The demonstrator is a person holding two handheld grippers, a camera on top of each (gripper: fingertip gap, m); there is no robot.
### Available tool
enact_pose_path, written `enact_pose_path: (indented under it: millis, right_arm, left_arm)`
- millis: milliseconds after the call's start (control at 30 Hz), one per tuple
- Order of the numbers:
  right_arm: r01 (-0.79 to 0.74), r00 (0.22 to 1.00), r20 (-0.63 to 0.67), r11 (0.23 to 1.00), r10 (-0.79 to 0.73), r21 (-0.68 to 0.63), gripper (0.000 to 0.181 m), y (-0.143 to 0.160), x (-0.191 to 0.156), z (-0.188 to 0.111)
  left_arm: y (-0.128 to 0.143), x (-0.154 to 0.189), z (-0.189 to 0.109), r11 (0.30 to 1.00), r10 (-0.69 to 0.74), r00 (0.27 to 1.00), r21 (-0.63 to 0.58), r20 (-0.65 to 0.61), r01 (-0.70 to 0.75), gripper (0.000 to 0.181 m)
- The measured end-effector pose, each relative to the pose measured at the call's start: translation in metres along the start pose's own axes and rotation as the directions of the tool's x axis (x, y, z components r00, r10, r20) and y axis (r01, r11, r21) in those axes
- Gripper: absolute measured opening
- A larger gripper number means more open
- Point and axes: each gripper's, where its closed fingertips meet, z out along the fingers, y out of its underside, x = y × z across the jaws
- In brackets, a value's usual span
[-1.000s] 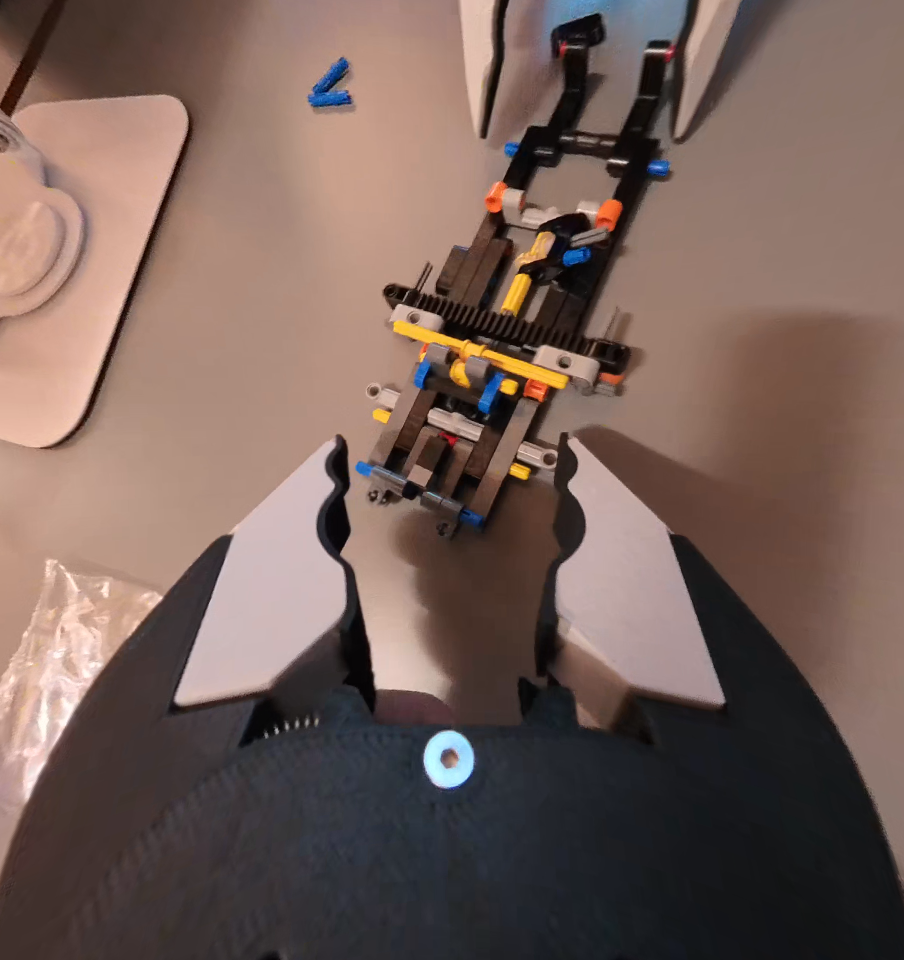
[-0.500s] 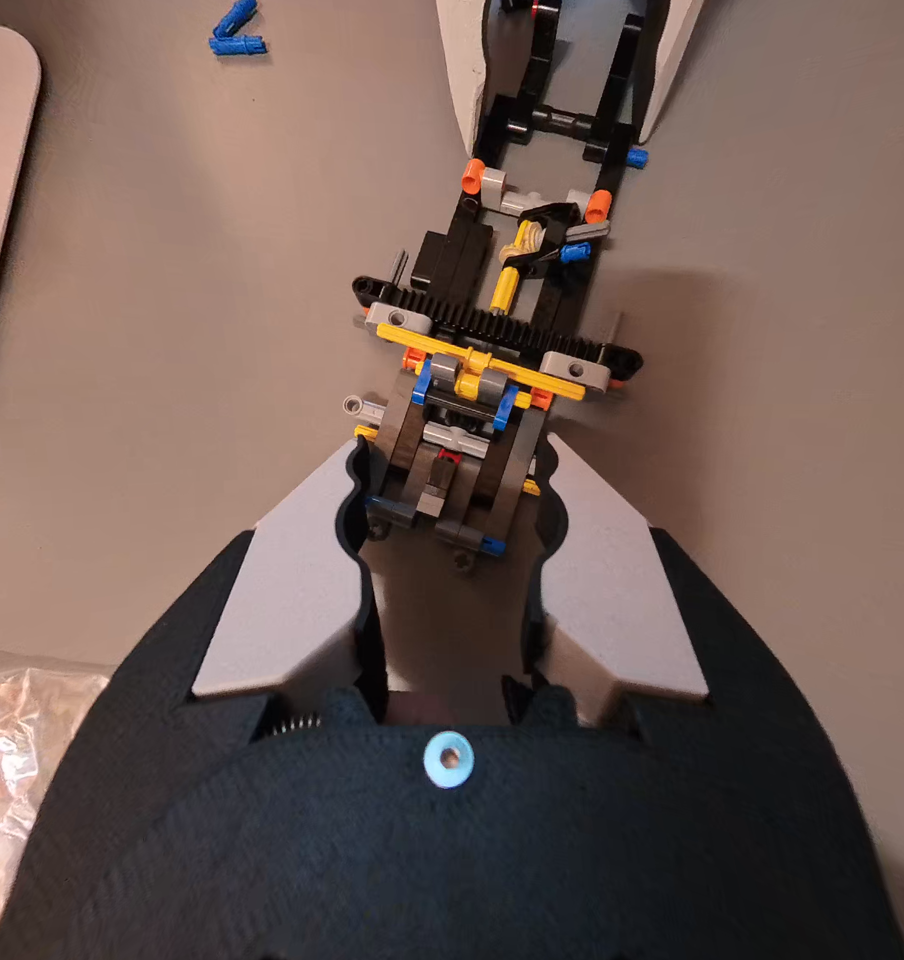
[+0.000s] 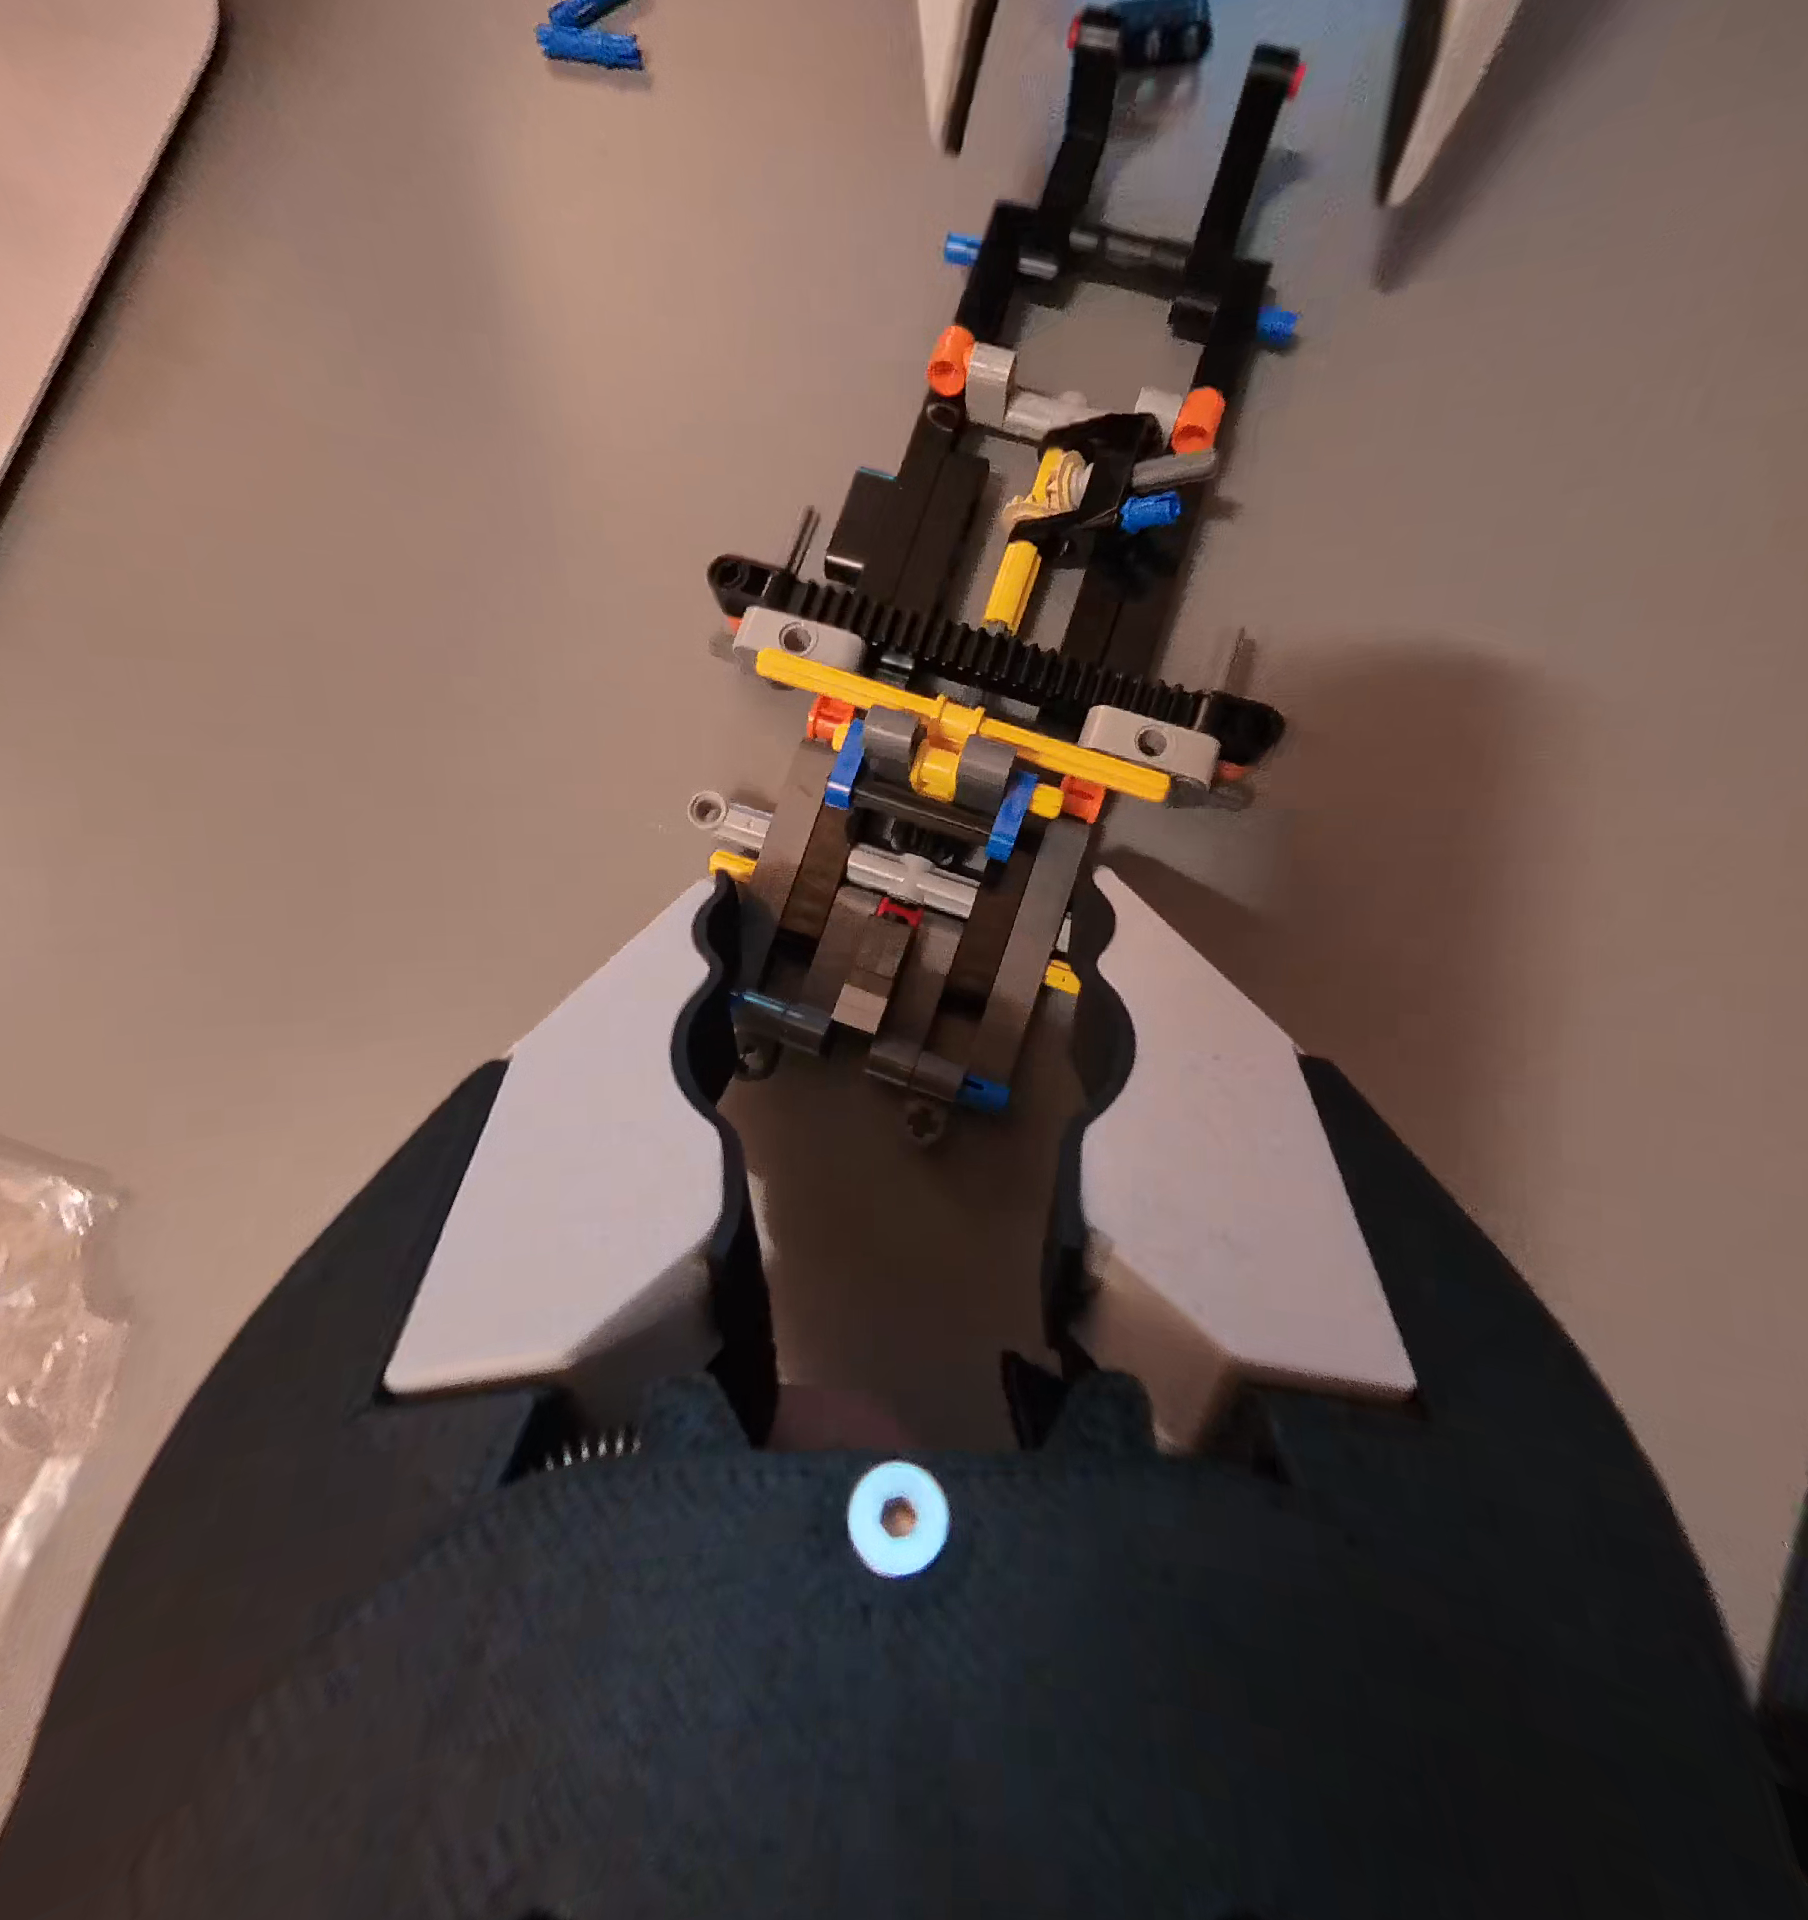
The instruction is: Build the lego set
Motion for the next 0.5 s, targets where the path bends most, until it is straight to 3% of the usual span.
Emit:
enact_pose_path:
  millis: [100, 267, 500]
  right_arm:
    - [0.010, 0.999, -0.037, 0.999, -0.011, -0.038, 0.079, 0.004, -0.001, 0.005]
    - [-0.015, 0.999, -0.050, 0.998, 0.012, -0.059, 0.063, 0.006, -0.003, 0.024]
    - [-0.034, 0.997, -0.076, 0.998, 0.030, -0.055, 0.065, 0.007, 0.004, 0.026]
  left_arm:
    - [-0.001, 0.012, 0.000, 1.000, -0.016, 1.000, -0.008, 0.022, 0.016, 0.062]
    - [-0.002, 0.018, 0.000, 0.996, -0.085, 0.992, -0.017, 0.089, 0.087, 0.062]
    - [-0.004, 0.023, 0.000, 0.996, -0.086, 0.991, -0.017, 0.107, 0.088, 0.062]
